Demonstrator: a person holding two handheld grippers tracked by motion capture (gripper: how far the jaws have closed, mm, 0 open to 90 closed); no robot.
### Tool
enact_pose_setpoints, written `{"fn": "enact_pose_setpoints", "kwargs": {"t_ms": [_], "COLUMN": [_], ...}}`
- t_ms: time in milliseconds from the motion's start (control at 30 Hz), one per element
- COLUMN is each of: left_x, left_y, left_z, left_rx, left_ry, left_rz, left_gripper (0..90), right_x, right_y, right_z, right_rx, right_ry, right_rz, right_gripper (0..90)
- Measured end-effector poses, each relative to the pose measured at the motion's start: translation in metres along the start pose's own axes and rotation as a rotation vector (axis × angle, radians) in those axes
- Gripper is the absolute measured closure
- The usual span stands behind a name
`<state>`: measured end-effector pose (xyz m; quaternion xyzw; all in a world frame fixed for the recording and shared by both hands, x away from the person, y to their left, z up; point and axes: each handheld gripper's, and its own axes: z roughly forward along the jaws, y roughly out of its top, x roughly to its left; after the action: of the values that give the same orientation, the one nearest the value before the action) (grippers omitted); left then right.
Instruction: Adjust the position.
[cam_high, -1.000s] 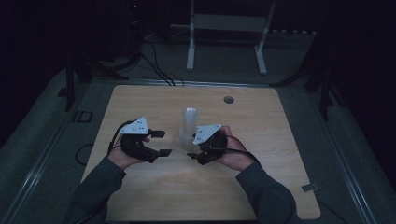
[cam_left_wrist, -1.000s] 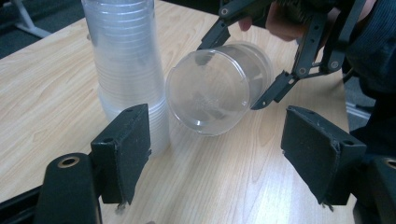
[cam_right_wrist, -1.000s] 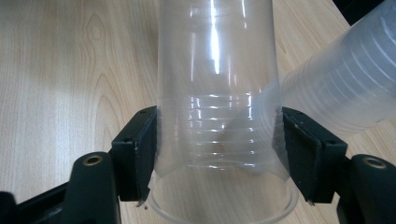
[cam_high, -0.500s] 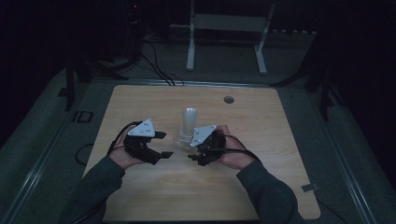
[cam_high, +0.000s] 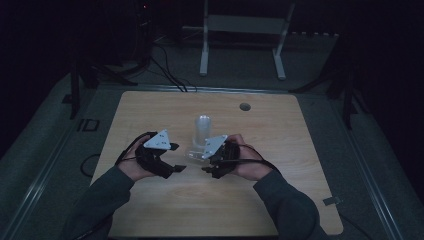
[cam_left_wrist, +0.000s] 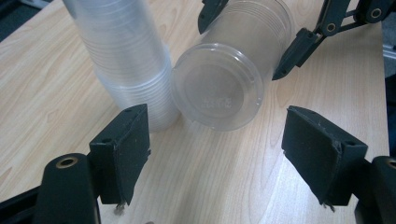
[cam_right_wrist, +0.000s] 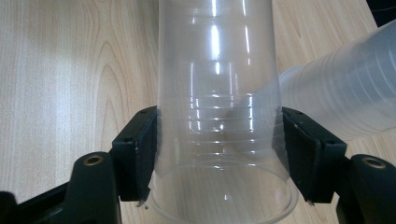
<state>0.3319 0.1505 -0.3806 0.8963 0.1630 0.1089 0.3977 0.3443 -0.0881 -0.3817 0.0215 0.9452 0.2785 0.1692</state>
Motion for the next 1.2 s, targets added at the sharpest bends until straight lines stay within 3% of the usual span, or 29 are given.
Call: {"fn": "enact_pose_setpoints", "kwargs": {"t_ms": [400, 900, 1200], "left_x": [-0.004, -0.011, -0.015], "left_y": [0.002, 0.007, 0.012], "left_z": [0.007, 0.018, 0.022], "left_rx": [0.074, 0.188, 0.231], "left_ry": [0.004, 0.004, 0.019], "left_rz": [0.045, 0.111, 0.149], "left_gripper": [23.6, 23.7, 23.7], "right_x": [0.004, 0.008, 0.01], "right_y": [0.007, 0.008, 0.011], "right_z": [0.007, 0.012, 0.014], "right_rx": [0.046, 0.092, 0.113], "right_ry": [0.005, 0.013, 0.033], "right_rz": [-0.059, -0.097, -0.117], "right_gripper": [33.1, 33.1, 33.1]}}
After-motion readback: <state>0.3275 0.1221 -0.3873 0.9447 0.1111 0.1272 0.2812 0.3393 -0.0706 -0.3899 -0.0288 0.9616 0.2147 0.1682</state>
